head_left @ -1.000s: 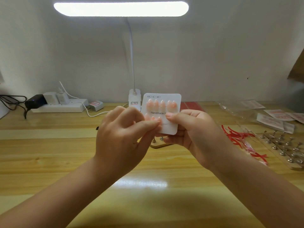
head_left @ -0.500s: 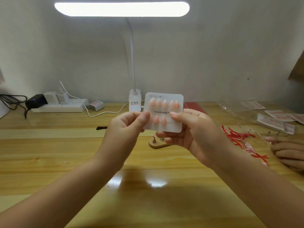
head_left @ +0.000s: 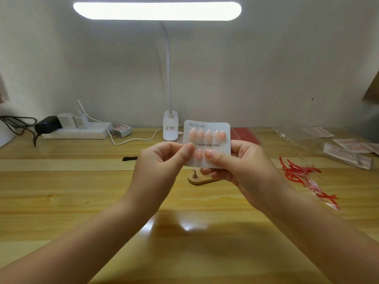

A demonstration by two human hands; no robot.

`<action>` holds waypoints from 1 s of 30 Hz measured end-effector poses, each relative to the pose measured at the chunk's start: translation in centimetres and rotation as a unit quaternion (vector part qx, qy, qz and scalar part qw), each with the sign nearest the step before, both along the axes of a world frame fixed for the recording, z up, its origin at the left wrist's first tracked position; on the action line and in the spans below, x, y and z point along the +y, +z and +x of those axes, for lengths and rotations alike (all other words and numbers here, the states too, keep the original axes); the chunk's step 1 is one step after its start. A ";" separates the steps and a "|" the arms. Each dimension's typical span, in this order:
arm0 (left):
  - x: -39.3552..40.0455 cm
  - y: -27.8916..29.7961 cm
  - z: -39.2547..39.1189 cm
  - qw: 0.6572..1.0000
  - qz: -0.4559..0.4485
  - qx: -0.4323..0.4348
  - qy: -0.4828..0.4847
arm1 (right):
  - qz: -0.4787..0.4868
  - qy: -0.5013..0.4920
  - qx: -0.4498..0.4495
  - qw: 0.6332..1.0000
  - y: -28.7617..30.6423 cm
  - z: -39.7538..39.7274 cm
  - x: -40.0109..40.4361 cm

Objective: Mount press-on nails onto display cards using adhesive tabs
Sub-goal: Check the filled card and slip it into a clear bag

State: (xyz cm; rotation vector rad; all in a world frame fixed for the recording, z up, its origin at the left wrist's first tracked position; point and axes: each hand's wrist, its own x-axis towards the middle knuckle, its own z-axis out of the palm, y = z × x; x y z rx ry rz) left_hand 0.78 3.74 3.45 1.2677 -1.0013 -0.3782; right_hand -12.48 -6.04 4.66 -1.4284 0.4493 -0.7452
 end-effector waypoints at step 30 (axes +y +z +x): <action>-0.6 -1.6 0.5 0.995 0.098 -0.007 0.011 | -0.072 0.077 0.122 0.987 0.9 -0.7 -2.1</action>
